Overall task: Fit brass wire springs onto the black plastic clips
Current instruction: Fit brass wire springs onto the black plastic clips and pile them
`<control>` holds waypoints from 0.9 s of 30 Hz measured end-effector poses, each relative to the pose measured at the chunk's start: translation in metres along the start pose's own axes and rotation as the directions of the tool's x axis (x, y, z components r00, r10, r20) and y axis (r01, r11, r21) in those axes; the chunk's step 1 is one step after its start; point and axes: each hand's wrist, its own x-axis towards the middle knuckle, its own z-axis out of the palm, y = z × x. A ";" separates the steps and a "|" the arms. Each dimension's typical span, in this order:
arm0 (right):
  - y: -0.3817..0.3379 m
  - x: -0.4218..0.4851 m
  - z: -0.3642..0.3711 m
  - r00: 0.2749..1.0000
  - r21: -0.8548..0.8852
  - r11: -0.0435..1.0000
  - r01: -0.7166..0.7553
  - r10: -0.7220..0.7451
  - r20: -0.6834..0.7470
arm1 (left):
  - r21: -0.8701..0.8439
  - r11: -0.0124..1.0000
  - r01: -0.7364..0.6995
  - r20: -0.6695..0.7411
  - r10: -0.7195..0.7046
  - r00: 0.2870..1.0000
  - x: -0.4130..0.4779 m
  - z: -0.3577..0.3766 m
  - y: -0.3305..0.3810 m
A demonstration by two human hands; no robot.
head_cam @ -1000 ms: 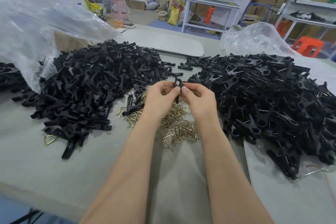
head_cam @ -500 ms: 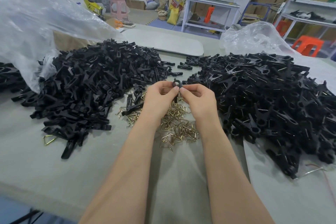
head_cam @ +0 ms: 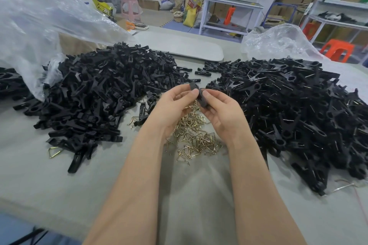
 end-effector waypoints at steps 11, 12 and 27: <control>0.022 -0.007 0.015 0.984 -0.990 0.110 0.083 0.148 0.099 | -0.753 0.647 -0.115 -0.303 -0.186 0.935 -0.001 -0.014 0.016; 0.026 -0.005 0.016 0.992 -0.987 0.130 0.089 0.072 0.099 | -0.776 0.620 -0.119 -0.300 -0.197 0.933 -0.002 -0.014 0.017; 0.010 0.000 0.002 0.981 -0.821 0.549 0.155 -0.181 0.064 | -0.826 0.562 0.030 -0.115 -0.221 0.968 -0.005 -0.015 0.017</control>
